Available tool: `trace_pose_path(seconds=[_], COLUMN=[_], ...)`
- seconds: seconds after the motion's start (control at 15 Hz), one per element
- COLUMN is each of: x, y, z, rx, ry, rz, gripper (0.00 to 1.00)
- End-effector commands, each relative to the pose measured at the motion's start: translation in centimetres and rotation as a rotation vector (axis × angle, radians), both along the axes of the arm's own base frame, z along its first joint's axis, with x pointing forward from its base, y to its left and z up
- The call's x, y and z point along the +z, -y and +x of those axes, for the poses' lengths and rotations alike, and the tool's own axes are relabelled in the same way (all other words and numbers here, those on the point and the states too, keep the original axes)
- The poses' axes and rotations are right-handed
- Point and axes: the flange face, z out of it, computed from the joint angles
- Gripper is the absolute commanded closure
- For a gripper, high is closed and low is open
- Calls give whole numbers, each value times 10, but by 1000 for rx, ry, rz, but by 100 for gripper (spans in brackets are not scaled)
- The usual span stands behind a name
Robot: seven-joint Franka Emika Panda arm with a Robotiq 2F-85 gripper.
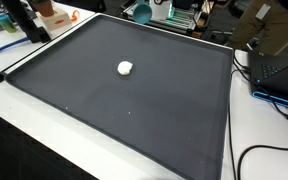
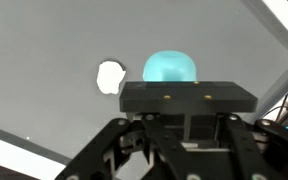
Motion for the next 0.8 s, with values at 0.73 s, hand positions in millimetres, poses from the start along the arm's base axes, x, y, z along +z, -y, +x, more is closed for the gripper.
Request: trace_pose_path(seconds=[0.73], x=[-23], y=[56], z=[67], rx=[375], ry=[-39], rz=[121], gripper=[78])
